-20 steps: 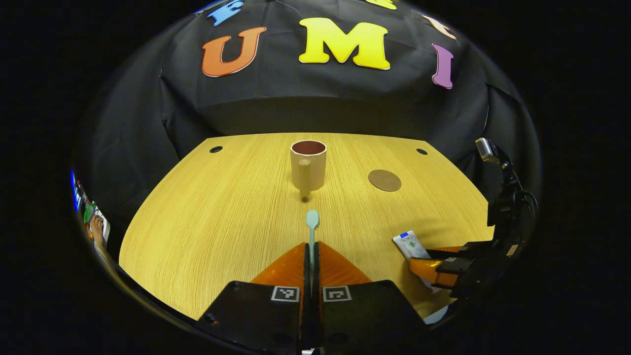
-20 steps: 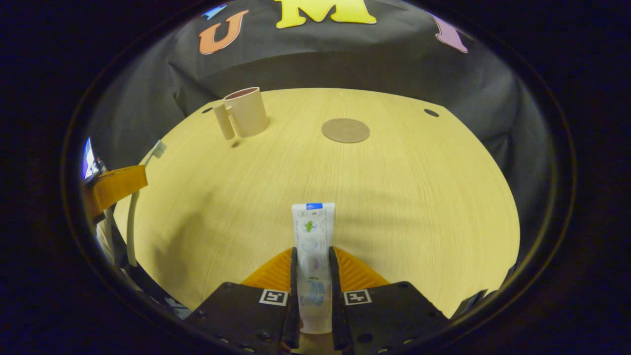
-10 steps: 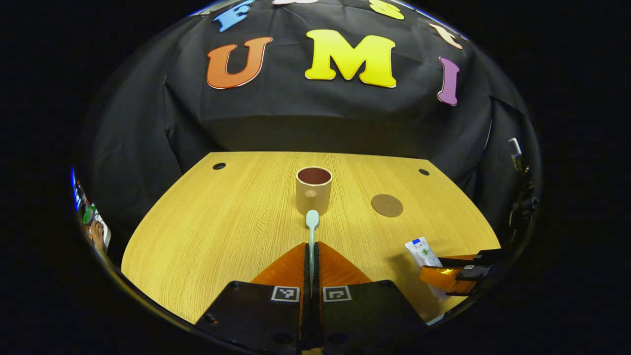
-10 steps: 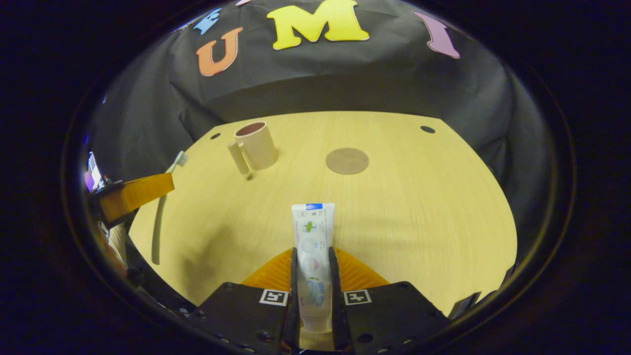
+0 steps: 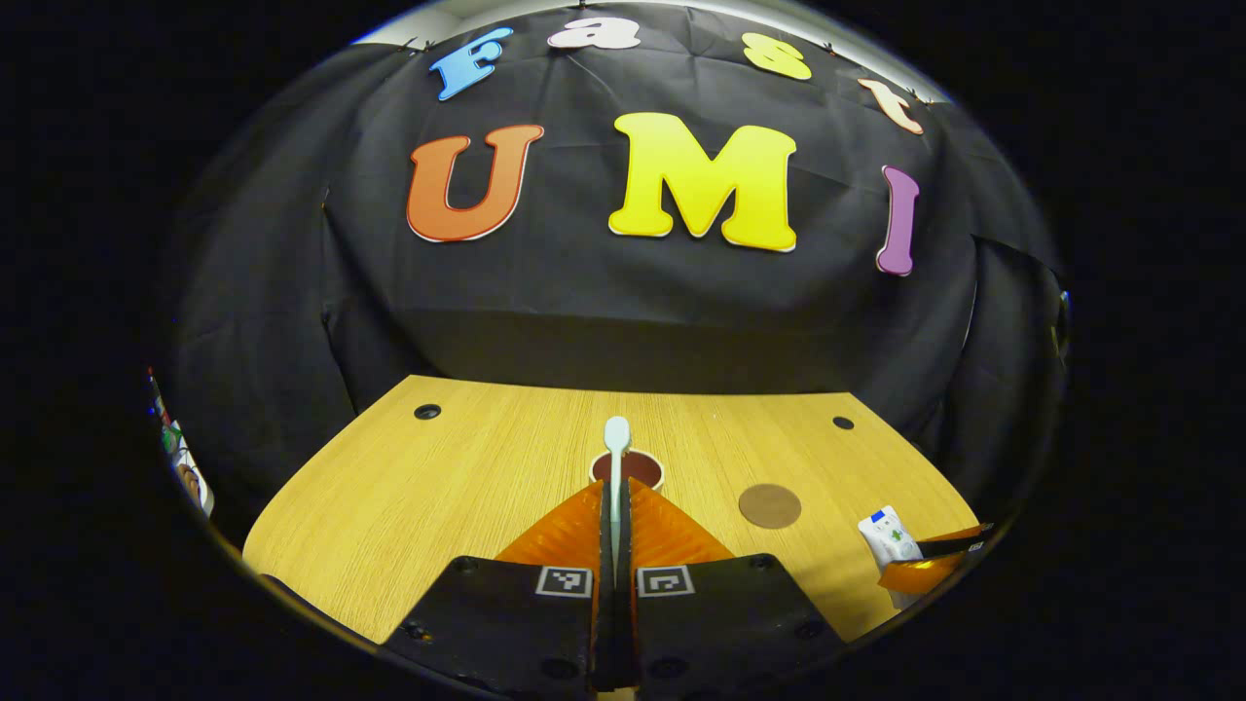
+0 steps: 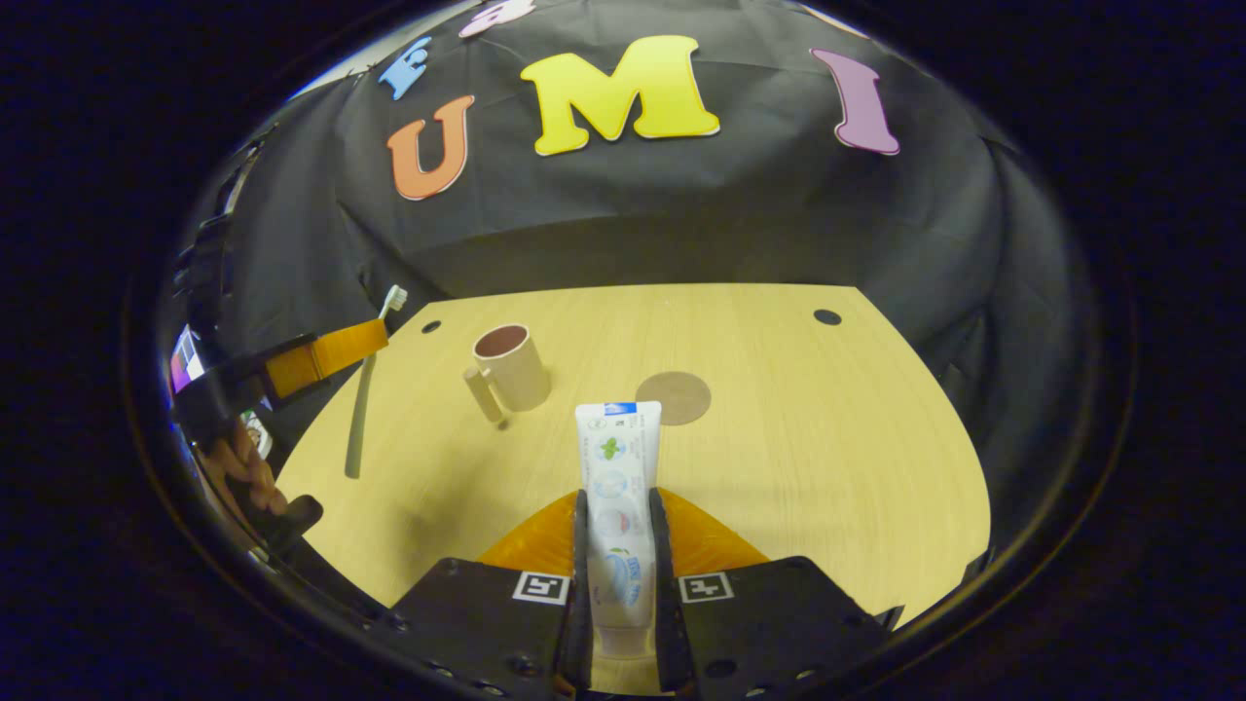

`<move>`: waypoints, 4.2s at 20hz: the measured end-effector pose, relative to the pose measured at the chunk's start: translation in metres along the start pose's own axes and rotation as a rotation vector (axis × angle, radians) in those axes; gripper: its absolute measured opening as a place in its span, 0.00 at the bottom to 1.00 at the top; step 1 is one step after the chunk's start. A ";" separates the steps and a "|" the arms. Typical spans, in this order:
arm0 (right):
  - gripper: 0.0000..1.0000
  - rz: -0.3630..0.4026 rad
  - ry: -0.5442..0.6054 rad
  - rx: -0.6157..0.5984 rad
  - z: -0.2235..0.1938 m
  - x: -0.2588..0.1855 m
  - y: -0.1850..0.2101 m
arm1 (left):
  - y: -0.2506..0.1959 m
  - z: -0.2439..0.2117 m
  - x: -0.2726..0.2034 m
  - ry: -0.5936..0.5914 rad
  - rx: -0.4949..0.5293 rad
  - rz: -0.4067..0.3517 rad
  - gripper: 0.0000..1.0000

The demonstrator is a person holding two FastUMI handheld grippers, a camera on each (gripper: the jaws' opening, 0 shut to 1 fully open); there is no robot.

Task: Put the toothbrush and toothpaste on the desktop into the cup, then pick up the cup and place it on the coaster on the desktop.

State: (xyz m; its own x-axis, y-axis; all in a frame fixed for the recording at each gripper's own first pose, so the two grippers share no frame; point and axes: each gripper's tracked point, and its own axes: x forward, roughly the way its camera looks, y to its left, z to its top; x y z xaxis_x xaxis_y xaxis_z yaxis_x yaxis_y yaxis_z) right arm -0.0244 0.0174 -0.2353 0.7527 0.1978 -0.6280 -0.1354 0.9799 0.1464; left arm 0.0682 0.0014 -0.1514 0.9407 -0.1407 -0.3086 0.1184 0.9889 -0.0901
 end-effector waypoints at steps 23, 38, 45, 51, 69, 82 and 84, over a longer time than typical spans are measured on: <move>0.26 -0.027 0.011 0.068 0.020 0.035 -0.032 | -0.001 0.079 0.168 -0.310 -0.117 -0.056 0.03; 0.26 -0.035 0.004 0.061 0.022 0.041 -0.017 | 0.007 0.038 0.174 -0.264 -0.110 -0.029 0.07; 0.26 -0.021 -0.016 0.051 0.021 0.033 -0.008 | 0.004 0.011 0.149 -0.194 -0.113 0.010 0.49; 0.26 0.009 -0.056 0.028 0.035 0.028 0.007 | 0.008 0.019 0.115 -0.215 -0.088 0.041 0.85; 0.26 0.258 -0.333 -0.019 0.162 0.119 0.148 | 0.078 -0.001 -0.025 -0.102 -0.076 0.179 0.84; 0.25 0.437 -0.460 -0.012 0.195 0.210 0.204 | 0.124 -0.079 -0.033 0.004 -0.223 0.316 0.86; 0.25 0.446 -0.460 -0.008 0.194 0.217 0.205 | 0.122 -0.082 -0.030 0.013 -0.228 0.324 0.86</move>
State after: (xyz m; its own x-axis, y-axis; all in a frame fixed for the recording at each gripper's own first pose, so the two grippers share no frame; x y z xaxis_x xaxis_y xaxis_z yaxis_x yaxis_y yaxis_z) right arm 0.2364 0.2564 -0.1938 0.8221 0.5575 -0.1152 -0.5031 0.8062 0.3115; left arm 0.0286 0.1227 -0.2305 0.9135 0.1752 -0.3671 -0.2593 0.9462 -0.1937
